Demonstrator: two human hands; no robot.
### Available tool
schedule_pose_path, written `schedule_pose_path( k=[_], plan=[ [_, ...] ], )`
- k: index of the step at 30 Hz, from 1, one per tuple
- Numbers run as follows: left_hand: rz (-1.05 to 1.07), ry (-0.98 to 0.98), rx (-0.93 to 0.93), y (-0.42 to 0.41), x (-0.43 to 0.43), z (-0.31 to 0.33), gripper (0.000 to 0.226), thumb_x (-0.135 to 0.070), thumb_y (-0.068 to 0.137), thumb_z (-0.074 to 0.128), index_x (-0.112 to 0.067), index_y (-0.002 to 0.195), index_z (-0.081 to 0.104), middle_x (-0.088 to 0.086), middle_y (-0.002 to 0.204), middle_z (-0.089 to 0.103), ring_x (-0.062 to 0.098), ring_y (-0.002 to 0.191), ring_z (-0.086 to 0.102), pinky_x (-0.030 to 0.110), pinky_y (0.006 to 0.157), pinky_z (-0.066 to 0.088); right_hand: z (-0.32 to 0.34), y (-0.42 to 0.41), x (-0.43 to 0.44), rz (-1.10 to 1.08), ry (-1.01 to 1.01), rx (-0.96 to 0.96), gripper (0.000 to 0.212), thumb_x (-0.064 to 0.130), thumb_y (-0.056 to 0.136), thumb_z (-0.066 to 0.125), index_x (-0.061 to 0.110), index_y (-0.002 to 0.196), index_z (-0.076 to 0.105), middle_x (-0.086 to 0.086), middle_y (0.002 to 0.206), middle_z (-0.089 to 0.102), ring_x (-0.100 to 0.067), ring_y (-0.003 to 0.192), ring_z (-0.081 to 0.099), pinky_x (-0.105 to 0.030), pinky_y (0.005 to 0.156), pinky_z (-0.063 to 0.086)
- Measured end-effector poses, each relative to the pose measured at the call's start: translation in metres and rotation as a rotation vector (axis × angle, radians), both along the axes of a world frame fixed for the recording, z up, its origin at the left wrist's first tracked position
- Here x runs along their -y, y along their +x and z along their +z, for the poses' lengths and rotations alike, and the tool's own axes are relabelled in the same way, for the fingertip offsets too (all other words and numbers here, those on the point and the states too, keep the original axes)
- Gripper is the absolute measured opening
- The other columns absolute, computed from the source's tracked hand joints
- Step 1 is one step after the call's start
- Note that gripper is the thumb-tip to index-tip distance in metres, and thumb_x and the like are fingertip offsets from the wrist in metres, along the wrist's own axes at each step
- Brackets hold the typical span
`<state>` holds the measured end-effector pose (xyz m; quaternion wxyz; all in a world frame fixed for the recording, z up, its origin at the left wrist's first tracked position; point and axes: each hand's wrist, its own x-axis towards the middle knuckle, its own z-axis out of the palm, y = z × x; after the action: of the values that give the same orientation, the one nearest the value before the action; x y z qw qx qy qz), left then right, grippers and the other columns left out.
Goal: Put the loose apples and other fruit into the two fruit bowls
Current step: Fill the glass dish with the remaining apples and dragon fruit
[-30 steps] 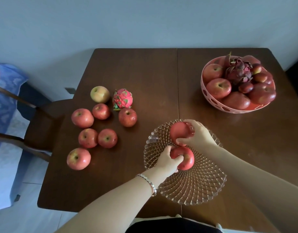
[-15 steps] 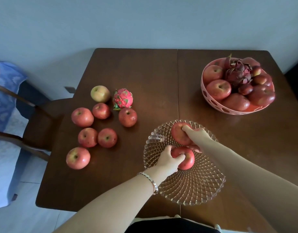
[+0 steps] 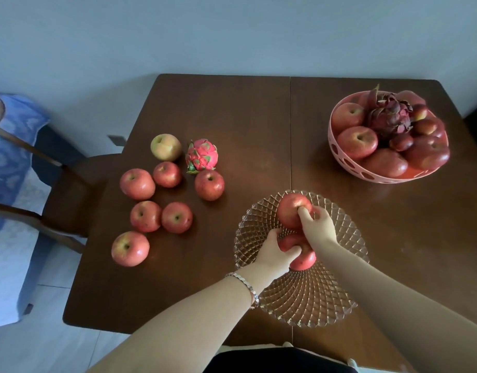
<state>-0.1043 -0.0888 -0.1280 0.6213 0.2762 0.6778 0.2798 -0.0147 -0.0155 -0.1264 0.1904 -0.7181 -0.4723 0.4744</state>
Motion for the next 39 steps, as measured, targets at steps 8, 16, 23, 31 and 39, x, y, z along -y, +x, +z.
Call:
schedule_pose_path(
  k=[8,16,23,31,39],
  plan=[
    [-0.144,0.007,-0.169,-0.004,-0.001,-0.002,0.053,-0.035,0.085,0.060,-0.015,0.131,0.040,0.010,0.126,0.052,0.027,0.105,0.058,0.041,0.084,0.054,-0.004,0.007,0.006,0.037,-0.043,-0.023,0.050,0.038,0.087,0.050,0.014,0.129,0.040,-0.008,0.111,0.054,-0.021,0.090,0.050,-0.030,0.076,0.037],
    [0.049,0.357,-1.120,-0.090,-0.041,0.024,0.059,-0.027,0.077,0.063,-0.014,0.130,0.041,0.015,0.134,0.038,0.036,0.117,0.039,0.042,0.093,0.038,0.004,0.012,-0.006,0.115,-0.019,-0.062,0.057,0.043,0.086,0.052,0.016,0.134,0.036,-0.008,0.124,0.051,-0.018,0.096,0.047,-0.030,0.079,0.036],
    [-0.280,-0.003,-1.228,-0.142,-0.070,0.011,0.065,-0.033,0.083,0.064,-0.029,0.138,0.029,0.013,0.144,0.024,0.042,0.111,0.044,0.042,0.085,0.042,0.022,0.019,-0.007,0.197,0.051,-0.018,0.055,0.040,0.086,0.055,0.017,0.133,0.038,-0.009,0.129,0.049,-0.018,0.102,0.049,-0.031,0.084,0.040],
    [-0.203,0.575,-1.104,-0.107,-0.062,0.054,0.069,-0.030,0.061,0.081,-0.029,0.121,0.047,0.003,0.127,0.046,0.031,0.105,0.049,0.037,0.069,0.047,0.057,0.034,-0.003,0.082,0.373,-0.170,0.027,0.031,0.083,0.061,0.029,0.109,0.052,0.006,0.109,0.059,-0.008,0.100,0.056,-0.017,0.080,0.039],
    [-0.698,1.019,-0.898,-0.013,-0.040,0.091,0.094,-0.025,0.064,0.081,-0.032,0.138,0.024,-0.005,0.141,0.040,0.025,0.106,0.049,0.035,0.073,0.052,0.072,0.044,0.008,0.133,0.071,-0.571,0.068,0.056,0.047,0.075,0.034,0.107,0.051,0.000,0.108,0.059,-0.018,0.099,0.063,-0.029,0.066,0.057]
  ],
)
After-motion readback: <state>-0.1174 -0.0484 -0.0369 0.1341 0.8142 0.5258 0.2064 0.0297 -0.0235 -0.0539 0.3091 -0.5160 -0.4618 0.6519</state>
